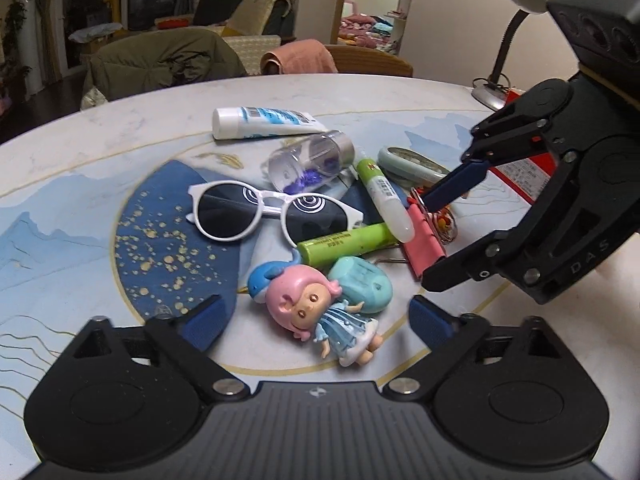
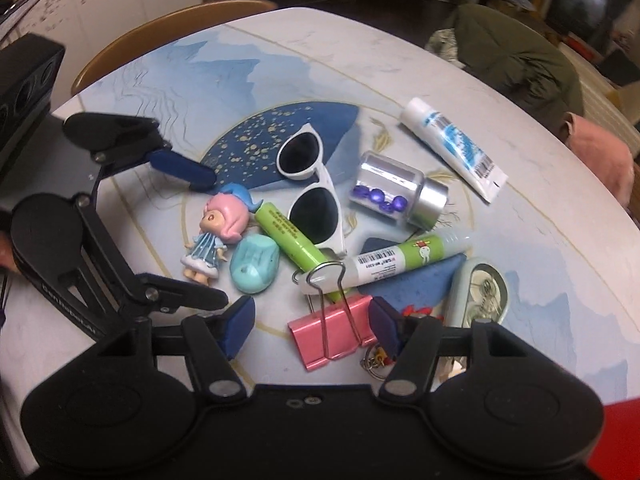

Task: Organize rigid objects
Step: 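Grasp the doll figure with the left tool while the right tool grasps the pink binder clip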

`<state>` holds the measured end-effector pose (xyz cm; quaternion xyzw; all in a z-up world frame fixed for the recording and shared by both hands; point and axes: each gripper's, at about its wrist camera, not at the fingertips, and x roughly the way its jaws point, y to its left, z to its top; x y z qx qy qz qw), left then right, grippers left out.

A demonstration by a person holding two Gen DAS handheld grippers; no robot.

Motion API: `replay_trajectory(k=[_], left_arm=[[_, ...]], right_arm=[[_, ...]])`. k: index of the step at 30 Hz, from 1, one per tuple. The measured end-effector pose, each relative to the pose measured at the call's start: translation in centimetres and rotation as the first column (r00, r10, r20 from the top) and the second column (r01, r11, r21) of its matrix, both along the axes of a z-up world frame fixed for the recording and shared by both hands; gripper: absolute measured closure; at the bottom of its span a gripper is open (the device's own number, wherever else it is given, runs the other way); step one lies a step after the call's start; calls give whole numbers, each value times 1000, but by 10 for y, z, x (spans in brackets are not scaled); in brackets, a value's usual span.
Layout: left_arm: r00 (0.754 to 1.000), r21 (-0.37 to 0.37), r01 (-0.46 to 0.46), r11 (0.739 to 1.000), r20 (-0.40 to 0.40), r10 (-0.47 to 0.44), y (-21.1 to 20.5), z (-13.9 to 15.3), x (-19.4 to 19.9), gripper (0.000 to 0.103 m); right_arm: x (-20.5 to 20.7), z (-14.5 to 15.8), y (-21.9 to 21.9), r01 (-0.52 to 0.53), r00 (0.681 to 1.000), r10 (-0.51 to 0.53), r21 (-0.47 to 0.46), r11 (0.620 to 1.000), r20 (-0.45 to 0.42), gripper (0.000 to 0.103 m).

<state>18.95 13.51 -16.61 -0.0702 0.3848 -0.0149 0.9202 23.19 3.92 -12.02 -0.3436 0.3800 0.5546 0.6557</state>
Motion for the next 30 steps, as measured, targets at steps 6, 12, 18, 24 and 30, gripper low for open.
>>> replay_trajectory(k=[6, 12, 18, 24, 30], left_arm=[[1000, 18, 3, 1000, 14, -4, -1, -1, 0, 18], [1000, 47, -2, 999, 19, 1, -2, 0, -4, 34], [1000, 47, -6, 999, 18, 5, -4, 2, -7, 48], [1000, 55, -26, 998, 6, 25, -5, 3, -7, 48], [999, 35, -48, 998, 4, 48, -5, 6, -16, 48]], right_arm=[[6, -8, 1, -30, 1000, 30, -14, 999, 3, 41], [5, -14, 3, -57, 998, 57, -26, 998, 21, 41], [2, -15, 2, -57, 997, 59, -30, 998, 59, 49], [-7, -12, -4, -22, 999, 22, -13, 1000, 47, 50], [-21, 0, -17, 49, 998, -50, 29, 998, 32, 50]])
